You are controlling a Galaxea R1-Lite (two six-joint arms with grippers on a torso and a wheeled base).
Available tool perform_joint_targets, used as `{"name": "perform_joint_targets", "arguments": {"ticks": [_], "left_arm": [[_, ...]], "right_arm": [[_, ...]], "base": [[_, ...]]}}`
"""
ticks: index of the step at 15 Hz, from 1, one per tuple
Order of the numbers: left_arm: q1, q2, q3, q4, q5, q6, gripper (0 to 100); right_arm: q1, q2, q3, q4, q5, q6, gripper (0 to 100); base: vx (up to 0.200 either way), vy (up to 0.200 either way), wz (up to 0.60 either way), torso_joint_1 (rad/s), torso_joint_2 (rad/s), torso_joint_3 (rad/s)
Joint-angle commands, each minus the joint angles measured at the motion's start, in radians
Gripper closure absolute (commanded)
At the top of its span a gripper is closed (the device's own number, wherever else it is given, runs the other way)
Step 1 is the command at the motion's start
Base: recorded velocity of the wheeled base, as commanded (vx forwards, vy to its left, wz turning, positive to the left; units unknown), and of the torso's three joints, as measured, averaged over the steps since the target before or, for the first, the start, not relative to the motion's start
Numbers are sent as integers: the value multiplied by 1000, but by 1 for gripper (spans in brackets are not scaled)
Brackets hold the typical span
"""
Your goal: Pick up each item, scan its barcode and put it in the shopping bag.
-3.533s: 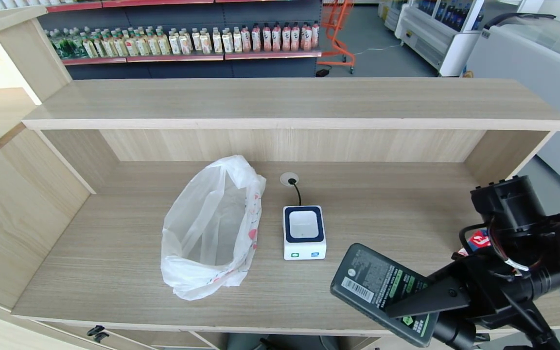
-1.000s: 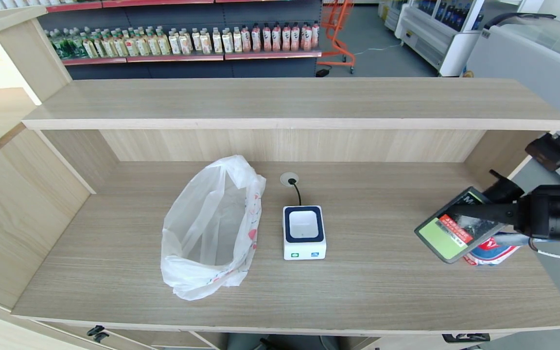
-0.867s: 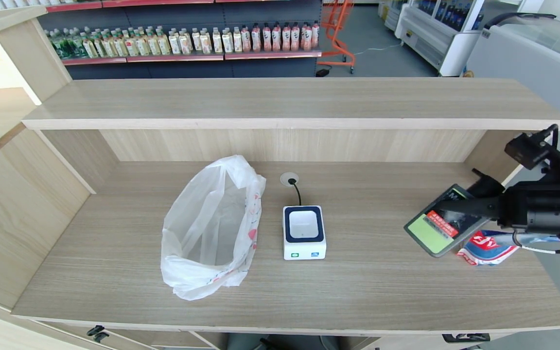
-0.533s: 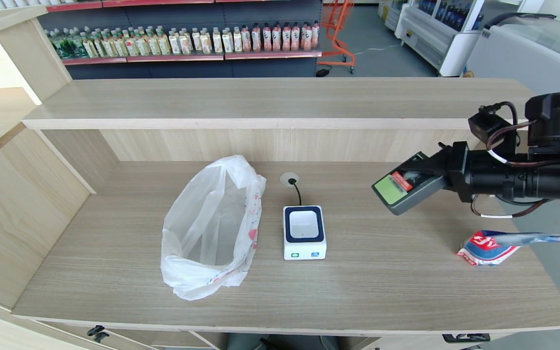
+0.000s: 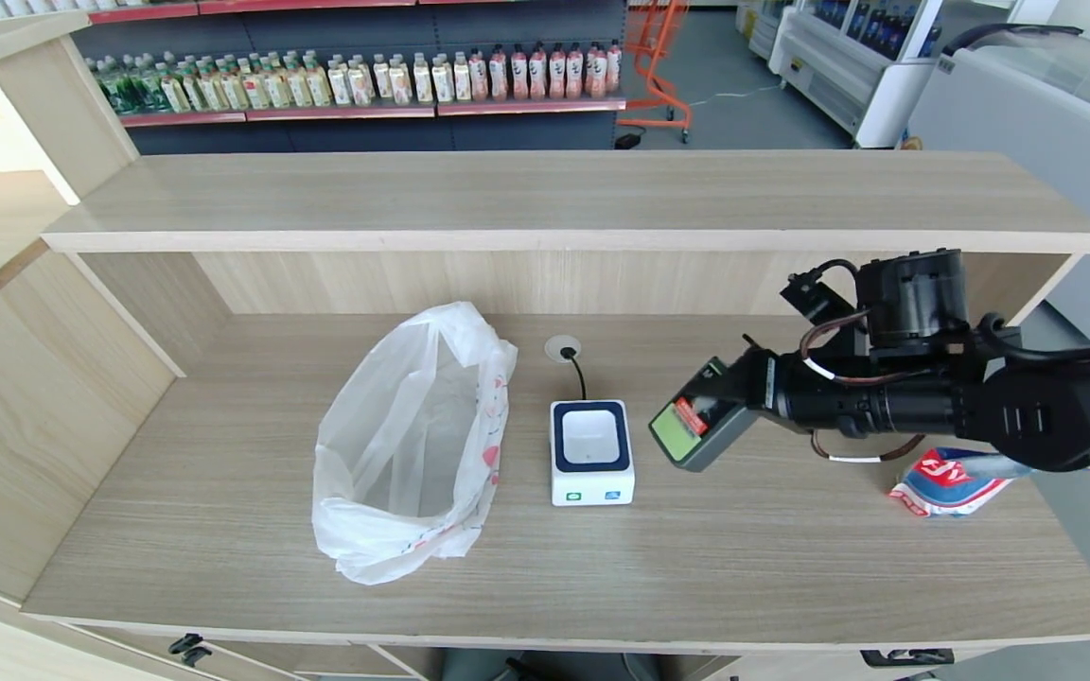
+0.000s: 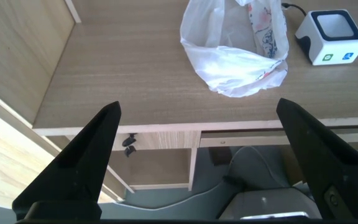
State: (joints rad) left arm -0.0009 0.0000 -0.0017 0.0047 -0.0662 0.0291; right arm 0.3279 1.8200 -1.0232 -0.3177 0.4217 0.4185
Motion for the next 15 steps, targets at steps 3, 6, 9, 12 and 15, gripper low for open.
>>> {"name": "perform_joint_targets", "arguments": {"ticks": [3,6,9,12,15], "left_arm": [[-1,2,0,0,0,0,0],[-1,2,0,0,0,0,0],[-1,0,0,0,0,0,0],[-1,2,0,0,0,0,0],[-1,2,0,0,0,0,0]], "right_arm": [[36,48,26,-9,-11,-50,100],[51,64,25,-66,-15,-47,100],[80,91,14,-103,-14,-46,100],[100,133,14,-143,-15,-49,100],[105,165,-15,-152,-17,-47,100]], "base": [[0,0,0,0,0,0],[0,0,0,0,0,0],[0,0,0,0,0,0],[0,0,0,0,0,0],[0,0,0,0,0,0]]}}
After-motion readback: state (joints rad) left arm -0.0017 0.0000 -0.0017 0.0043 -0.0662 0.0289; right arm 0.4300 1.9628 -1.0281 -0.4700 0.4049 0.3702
